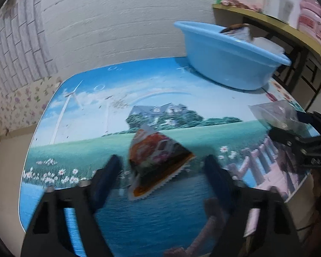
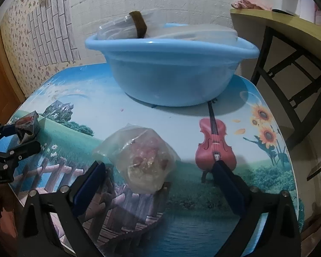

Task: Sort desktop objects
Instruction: 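Lift the snack packet and clear bag off the table with both grippers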

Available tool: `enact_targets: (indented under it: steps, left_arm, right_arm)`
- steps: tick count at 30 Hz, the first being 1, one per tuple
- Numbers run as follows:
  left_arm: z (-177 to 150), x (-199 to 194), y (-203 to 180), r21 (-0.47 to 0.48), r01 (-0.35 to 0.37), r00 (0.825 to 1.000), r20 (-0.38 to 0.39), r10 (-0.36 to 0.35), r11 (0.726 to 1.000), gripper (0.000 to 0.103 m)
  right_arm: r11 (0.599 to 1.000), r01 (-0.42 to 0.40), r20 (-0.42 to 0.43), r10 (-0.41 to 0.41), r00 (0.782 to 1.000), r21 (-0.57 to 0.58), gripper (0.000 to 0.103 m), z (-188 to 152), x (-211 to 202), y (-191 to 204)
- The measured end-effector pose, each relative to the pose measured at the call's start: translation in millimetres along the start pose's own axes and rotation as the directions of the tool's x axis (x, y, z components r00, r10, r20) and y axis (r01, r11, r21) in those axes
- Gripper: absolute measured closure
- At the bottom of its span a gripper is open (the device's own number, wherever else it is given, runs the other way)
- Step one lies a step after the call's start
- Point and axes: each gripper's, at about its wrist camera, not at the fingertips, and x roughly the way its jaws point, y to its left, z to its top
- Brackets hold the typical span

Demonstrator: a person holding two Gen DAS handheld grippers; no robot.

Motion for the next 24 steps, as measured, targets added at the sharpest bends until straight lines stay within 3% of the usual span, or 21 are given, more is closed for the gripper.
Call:
enact_targets:
  steps: [4, 6, 9, 10, 24]
  left_arm:
    - [1, -2, -3, 0.014, 0.011, 1.0, 0.003, -0.011, 1.0, 0.05]
    - [0, -2, -3, 0.021, 0.015, 1.0, 0.002, -0.015, 1.0, 0.055]
    - [-2, -5, -7, 0.055, 0.005, 1.0, 0.009, -0.005, 0.998, 0.057]
    - [-2, -5, -8, 0.055, 0.006, 1.0, 0.007, -0.006, 0.998, 0.058]
    - [4, -13, -1, -0.006, 0.042, 0.999, -0.022, -0.042, 0.999, 0.059]
  right_arm:
    - [1.0, -0.008, 0.009, 0.009, 1.0, -0.01, 0.025, 1, -2, -1]
    - [1.0, -0.013, 0.013, 0.013, 1.0, -0.013, 0.03, 2, -3, -1]
    - [0.999, -0.024, 0.025, 0.025, 0.999, -0.029, 0.062, 1, -6, 1]
    - [0.999, -0.022, 0.024, 0.023, 0.999, -0.032, 0.065, 2, -7, 1]
    - [0.996, -0.083, 0.079, 0.086, 0.993, -0.035, 0.071, 10, -28, 2]
